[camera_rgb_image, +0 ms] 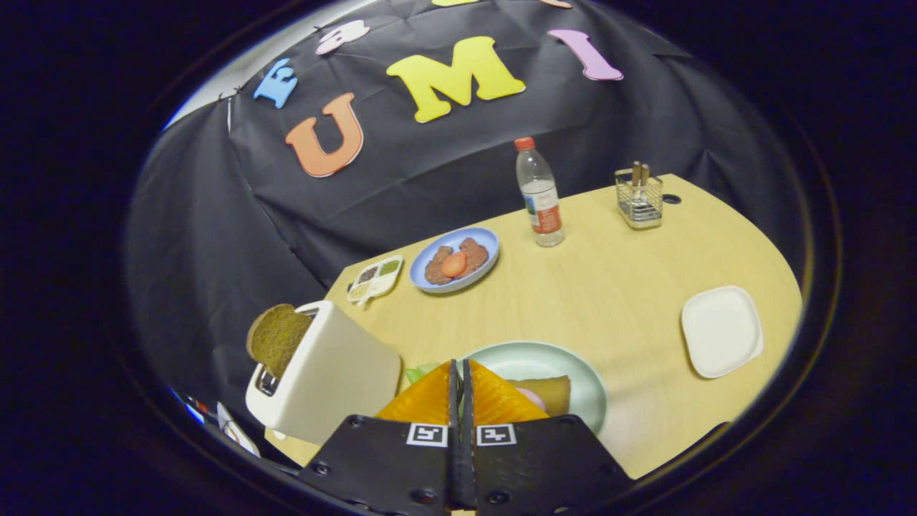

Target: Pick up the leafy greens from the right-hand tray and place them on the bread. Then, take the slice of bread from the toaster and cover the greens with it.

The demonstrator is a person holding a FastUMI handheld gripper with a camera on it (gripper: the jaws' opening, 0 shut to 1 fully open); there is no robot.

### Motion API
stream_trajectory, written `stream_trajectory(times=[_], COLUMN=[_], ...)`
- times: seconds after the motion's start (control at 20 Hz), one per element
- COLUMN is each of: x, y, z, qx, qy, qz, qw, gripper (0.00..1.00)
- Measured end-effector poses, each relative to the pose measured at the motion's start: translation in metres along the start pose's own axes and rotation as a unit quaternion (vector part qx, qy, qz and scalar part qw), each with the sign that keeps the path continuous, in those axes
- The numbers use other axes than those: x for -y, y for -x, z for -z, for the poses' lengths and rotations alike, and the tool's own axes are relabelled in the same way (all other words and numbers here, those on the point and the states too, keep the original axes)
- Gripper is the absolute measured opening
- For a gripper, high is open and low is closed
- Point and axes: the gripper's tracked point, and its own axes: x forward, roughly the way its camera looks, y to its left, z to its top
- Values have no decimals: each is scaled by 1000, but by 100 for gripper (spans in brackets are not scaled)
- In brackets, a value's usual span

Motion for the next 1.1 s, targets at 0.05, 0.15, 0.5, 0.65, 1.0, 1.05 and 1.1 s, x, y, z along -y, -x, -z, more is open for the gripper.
stream_trajectory(times=[0.05,0.15,0.5,0.65,1.0,1.05,1.1], x=[11,27,55,56,71,71,70], y=[-2,-6,-21,-23,4,16,29], z=[1,5,16,14,-9,-18,-28], qx=[-2,-9,-22,-18,16,28,42], qy=[12,27,93,116,142,145,155], qz=[7,15,10,-4,-16,-16,-16], qw=[1000,999,995,993,990,989,987], gripper=[0,0,0,13,82,87,88])
